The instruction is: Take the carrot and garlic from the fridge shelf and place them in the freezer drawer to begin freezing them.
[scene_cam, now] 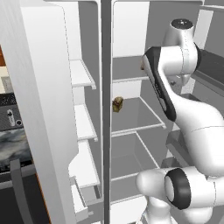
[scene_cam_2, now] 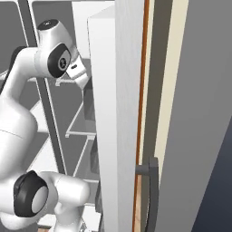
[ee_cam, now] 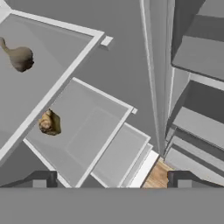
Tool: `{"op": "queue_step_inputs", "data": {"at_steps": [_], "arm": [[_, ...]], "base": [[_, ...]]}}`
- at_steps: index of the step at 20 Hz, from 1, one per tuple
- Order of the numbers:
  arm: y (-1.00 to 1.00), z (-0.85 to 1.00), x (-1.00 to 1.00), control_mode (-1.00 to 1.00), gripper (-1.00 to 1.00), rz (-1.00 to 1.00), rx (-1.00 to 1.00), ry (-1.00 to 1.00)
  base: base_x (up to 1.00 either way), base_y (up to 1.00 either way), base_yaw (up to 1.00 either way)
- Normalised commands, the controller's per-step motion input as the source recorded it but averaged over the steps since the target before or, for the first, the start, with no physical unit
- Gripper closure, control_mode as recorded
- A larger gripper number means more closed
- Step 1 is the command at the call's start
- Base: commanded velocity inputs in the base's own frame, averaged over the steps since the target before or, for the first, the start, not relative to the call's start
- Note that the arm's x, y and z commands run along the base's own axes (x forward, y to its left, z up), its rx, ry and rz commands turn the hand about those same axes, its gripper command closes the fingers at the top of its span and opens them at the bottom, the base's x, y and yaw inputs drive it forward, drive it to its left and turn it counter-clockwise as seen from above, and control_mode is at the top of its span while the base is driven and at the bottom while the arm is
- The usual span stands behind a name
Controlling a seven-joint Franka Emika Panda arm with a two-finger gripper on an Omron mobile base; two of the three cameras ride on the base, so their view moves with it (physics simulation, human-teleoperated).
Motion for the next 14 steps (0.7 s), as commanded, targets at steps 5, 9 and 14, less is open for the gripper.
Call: {"op": "queue_step_inputs", "data": {"at_steps": [5, 9, 14], "arm": [[0.00, 0.11, 0.66, -1.00, -1.00, 0.03, -0.03, -0.03], [0.00, 0.16, 0.58, -1.00, -1.00, 0.04, -0.07, 0.00], [0.00, 0.07, 0.64, -1.00, -1.00, 0.06, -0.08, 0.02]], "base": [[0.00, 0.00, 0.00], [0.00, 0.00, 0.00], [0.00, 0.00, 0.00]]}}
